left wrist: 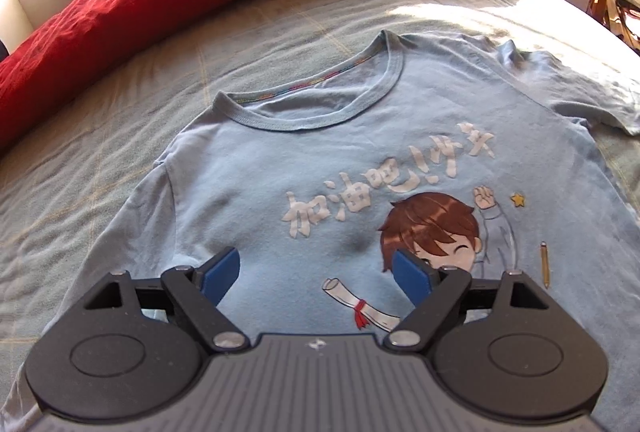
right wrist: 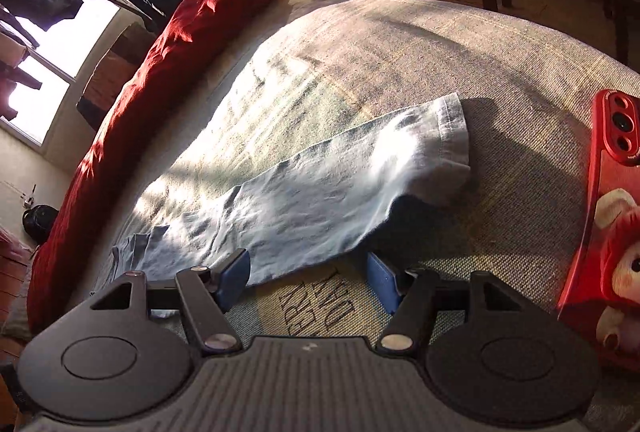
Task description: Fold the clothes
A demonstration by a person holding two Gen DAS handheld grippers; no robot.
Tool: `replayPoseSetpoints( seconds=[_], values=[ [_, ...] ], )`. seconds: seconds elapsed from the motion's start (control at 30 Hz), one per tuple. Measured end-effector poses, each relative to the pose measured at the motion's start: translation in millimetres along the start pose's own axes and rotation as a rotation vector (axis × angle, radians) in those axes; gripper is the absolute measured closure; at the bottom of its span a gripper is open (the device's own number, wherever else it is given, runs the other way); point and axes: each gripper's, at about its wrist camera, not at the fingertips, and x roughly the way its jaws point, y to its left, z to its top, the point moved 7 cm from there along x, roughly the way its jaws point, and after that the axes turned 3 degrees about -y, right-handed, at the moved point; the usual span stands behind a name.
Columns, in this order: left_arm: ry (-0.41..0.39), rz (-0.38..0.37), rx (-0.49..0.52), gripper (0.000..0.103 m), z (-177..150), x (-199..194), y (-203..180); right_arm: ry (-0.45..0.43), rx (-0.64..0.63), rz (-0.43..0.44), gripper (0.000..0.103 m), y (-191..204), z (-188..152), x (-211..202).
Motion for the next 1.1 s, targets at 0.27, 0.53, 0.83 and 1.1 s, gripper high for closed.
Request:
replayPoseSetpoints(
  seconds=[0.27, 0.53, 0.83, 1.1],
  values=[
    [-0.109, -0.122, 0.094, 0.019, -12.0, -46.6, -70.4, -0.139, 0.111, 0.01, 0.034, -29.7, 32.1, 0.8],
    [-0.128, -0.134, 0.072, 0.019, -24.2, -44.0, -102.4, -0.186, 0.048, -0.061, 0.076, -41.5, 36.5, -2.9],
    [-0.108, -0.17, -0.016, 0.019, -34.6, -43.4, -105.7, -0.229, -0.128, -0.168, 0.098, -27.4, 51.6, -5.7],
    [-0.09, -0.182, -0.018, 0.019, -43.0, -42.2, -110.6, -0.232, -0.202, -0.393, 0.083, -33.4, 47.7, -18.6]
  ],
)
